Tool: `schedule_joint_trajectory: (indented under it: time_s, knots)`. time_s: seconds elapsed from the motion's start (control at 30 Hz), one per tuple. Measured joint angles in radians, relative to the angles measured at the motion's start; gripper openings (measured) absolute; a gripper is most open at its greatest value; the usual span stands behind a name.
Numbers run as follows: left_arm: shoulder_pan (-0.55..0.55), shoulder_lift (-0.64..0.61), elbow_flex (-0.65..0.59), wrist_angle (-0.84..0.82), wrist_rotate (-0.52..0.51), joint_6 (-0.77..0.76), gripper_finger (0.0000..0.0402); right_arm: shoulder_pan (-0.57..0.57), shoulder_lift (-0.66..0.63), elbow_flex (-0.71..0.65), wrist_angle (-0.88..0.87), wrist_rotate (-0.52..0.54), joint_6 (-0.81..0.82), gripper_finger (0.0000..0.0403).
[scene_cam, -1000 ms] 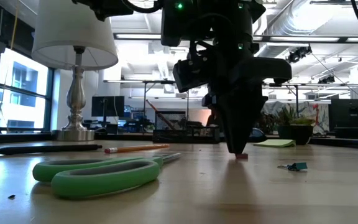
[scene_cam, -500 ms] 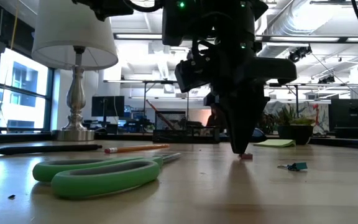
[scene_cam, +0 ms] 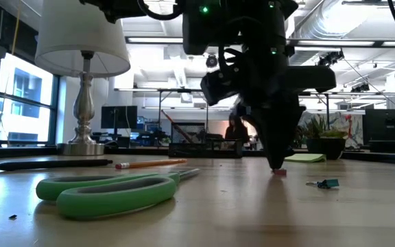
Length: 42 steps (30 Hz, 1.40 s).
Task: Pick and place office supplies into organizer
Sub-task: Put the pink binder clip into the black desk organizer
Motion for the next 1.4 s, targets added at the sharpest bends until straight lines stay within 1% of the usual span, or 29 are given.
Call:
schedule_joint_trajectory:
  time_s: [0.07, 0.17, 0.33, 0.4, 0.53, 0.57, 0.63, 0.7, 0.8, 0.9, 0.93, 1.0, 1.13, 1.4]
  knots:
    - [0.000, 0.000, 0.000, 0.000, 0.000, 0.000, 0.0140, 0.000, 0.000, 0.000, -0.021, 0.003, 0.014, 0.0008]
    - [0.000, 0.000, 0.000, 0.000, 0.000, 0.000, 0.0140, 0.000, -0.006, 0.000, -0.034, 0.035, 0.044, 0.0008]
    - [0.000, 0.000, 0.000, 0.000, 0.000, 0.000, 0.0140, 0.004, -0.084, 0.000, -0.041, 0.080, 0.121, 0.0001]
    - [0.000, 0.000, 0.000, 0.000, 0.000, -0.001, 0.0140, 0.013, -0.117, 0.000, -0.047, 0.107, 0.217, 0.0005]
    - [0.000, 0.000, 0.000, 0.000, 0.003, -0.002, 0.0140, 0.037, -0.155, 0.001, -0.061, 0.227, 0.577, 0.0019]
    - [0.000, 0.000, 0.000, 0.000, 0.003, -0.003, 0.0140, 0.040, -0.158, 0.001, -0.065, 0.231, 0.647, 0.0025]
    - [0.000, 0.000, 0.000, 0.000, 0.003, -0.010, 0.0140, 0.039, -0.160, 0.001, -0.053, 0.194, 0.722, 0.0044]
    - [0.000, 0.000, 0.000, 0.000, 0.008, -0.020, 0.0140, 0.036, -0.160, 0.001, -0.042, 0.163, 0.746, 0.0070]
    - [0.000, 0.000, 0.000, 0.000, 0.011, -0.026, 0.0140, 0.032, -0.160, 0.001, -0.047, 0.163, 0.797, 0.0113]
    - [0.000, 0.000, 0.000, 0.000, 0.011, -0.026, 0.0140, 0.016, -0.160, 0.001, -0.085, 0.165, 0.948, 0.0151]
    - [0.000, 0.000, 0.000, 0.000, 0.011, -0.026, 0.0140, 0.008, -0.160, 0.001, -0.090, 0.166, 0.981, 0.0160]
    - [0.000, 0.000, 0.000, 0.000, 0.011, -0.026, 0.0140, -0.005, -0.160, 0.001, -0.090, 0.166, 0.993, 0.0174]
    - [0.000, 0.000, 0.000, 0.000, 0.011, -0.026, 0.0140, -0.029, -0.158, 0.001, -0.073, 0.141, 1.022, 0.0178]
    - [0.000, 0.000, 0.000, 0.000, 0.011, -0.026, 0.0140, -0.021, -0.087, 0.000, -0.044, 0.049, 1.050, 0.0148]
